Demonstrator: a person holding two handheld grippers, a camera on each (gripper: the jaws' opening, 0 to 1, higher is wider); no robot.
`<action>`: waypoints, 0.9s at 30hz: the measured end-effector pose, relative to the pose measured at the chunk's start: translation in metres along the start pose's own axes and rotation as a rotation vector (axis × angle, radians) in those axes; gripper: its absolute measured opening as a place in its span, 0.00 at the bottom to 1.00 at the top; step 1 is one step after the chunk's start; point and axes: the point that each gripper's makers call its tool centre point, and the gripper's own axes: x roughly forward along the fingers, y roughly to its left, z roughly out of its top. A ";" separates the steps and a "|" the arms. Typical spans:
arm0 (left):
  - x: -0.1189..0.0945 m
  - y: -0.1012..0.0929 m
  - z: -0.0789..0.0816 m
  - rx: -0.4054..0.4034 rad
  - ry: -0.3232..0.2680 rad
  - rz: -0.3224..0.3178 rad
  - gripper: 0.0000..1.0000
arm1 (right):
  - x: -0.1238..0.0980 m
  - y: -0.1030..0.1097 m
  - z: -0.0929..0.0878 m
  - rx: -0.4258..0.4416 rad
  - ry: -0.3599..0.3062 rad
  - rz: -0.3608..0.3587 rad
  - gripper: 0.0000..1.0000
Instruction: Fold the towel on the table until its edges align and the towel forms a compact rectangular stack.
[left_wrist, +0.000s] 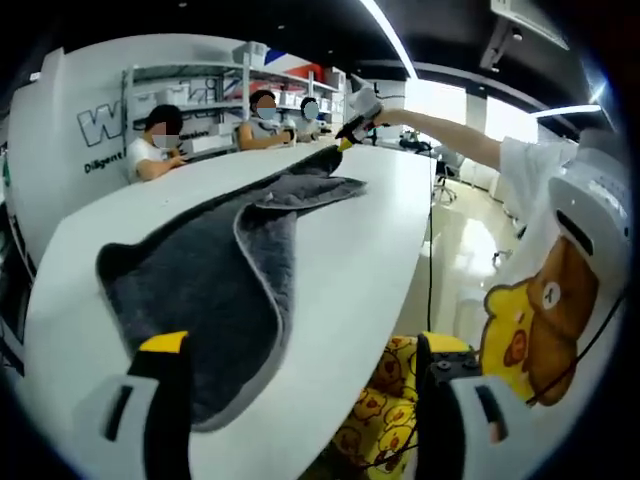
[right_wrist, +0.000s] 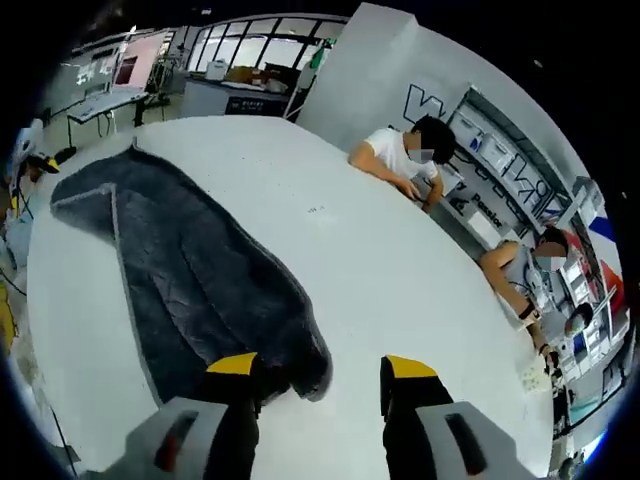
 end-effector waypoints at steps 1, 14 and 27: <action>0.000 0.000 0.000 0.001 -0.002 -0.002 0.98 | -0.008 0.008 0.002 -0.017 -0.026 0.004 0.50; -0.006 0.005 -0.006 0.018 -0.003 -0.007 0.98 | -0.080 0.202 -0.031 0.087 -0.042 0.321 0.63; -0.026 0.010 -0.005 0.040 -0.006 0.024 1.00 | -0.092 0.264 -0.045 0.147 0.018 0.427 0.95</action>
